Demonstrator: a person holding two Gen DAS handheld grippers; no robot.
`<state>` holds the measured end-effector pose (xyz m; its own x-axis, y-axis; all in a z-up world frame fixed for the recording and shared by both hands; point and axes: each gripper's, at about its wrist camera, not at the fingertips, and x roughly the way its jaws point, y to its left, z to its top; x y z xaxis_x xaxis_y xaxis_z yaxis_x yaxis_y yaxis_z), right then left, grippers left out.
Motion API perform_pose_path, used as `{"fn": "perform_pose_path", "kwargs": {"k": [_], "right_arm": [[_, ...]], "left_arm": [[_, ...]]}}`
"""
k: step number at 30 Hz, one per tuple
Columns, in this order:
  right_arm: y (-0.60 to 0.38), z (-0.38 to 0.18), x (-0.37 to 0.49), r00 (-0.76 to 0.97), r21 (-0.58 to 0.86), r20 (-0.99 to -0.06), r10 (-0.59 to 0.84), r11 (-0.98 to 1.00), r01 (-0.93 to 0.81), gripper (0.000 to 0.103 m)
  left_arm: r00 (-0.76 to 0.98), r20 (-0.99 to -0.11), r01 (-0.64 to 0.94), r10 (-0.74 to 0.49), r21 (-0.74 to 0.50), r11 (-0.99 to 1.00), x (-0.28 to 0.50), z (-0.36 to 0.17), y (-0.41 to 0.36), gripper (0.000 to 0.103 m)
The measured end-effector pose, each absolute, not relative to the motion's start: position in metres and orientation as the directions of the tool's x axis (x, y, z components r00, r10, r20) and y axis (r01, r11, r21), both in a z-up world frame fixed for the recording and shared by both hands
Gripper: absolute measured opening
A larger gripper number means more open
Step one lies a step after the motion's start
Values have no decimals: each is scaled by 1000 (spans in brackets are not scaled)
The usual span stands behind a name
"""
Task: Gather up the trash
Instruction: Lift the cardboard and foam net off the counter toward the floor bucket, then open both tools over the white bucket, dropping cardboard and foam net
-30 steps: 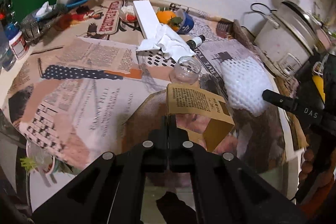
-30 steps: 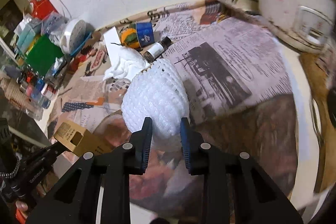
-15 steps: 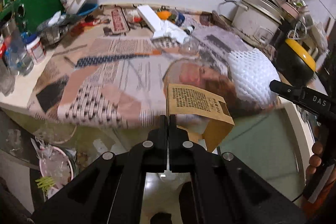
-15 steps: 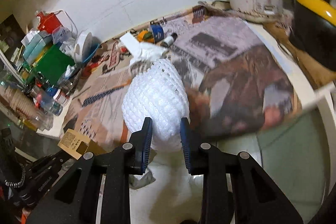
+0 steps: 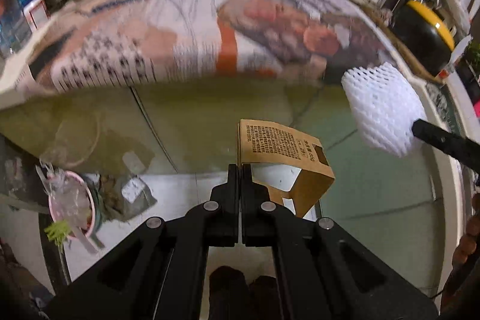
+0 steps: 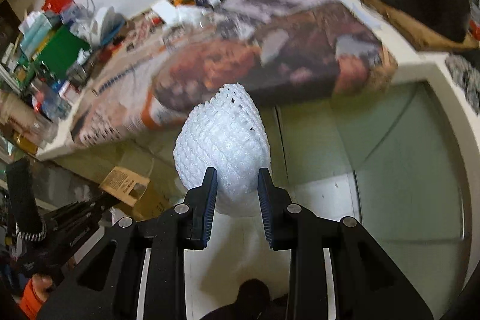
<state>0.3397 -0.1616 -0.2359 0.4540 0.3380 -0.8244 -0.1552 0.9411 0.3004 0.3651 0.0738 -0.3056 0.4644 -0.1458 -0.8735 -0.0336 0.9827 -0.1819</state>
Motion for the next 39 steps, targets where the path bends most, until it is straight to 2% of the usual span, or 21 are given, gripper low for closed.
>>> {"fn": "perform_pose_path", "kwargs": {"k": [7, 17, 25, 30, 36, 38, 39], "right_arm": [[-175, -326, 331, 336, 283, -886, 321, 946, -159, 25], [-177, -510, 354, 197, 231, -945, 262, 959, -166, 26], [-144, -640, 382, 132, 234, -955, 265, 949, -212, 29], [-131, -677, 390, 102, 245, -956, 274, 942, -230, 36], [-136, -685, 388, 112, 213, -961, 251, 938, -273, 40], [-136, -688, 391, 127, 211, -959, 255, 935, -286, 47], [-138, -684, 390, 141, 212, -955, 260, 934, -287, 54]], "left_arm": [[377, -918, -85, -125, -169, 982, 371, -403, 44, 0], [296, -954, -139, -50, -95, 986, 385, -576, 34, 0], [290, -955, -200, -61, -123, 972, 395, -683, 50, 0], [277, -958, -204, -78, -138, 969, 405, -728, 50, 0], [255, -959, -180, -121, -170, 969, 420, -765, 37, 1], [254, -959, -163, -126, -171, 972, 424, -771, 29, 1], [256, -958, -158, -130, -174, 972, 426, -774, 27, 3]]}}
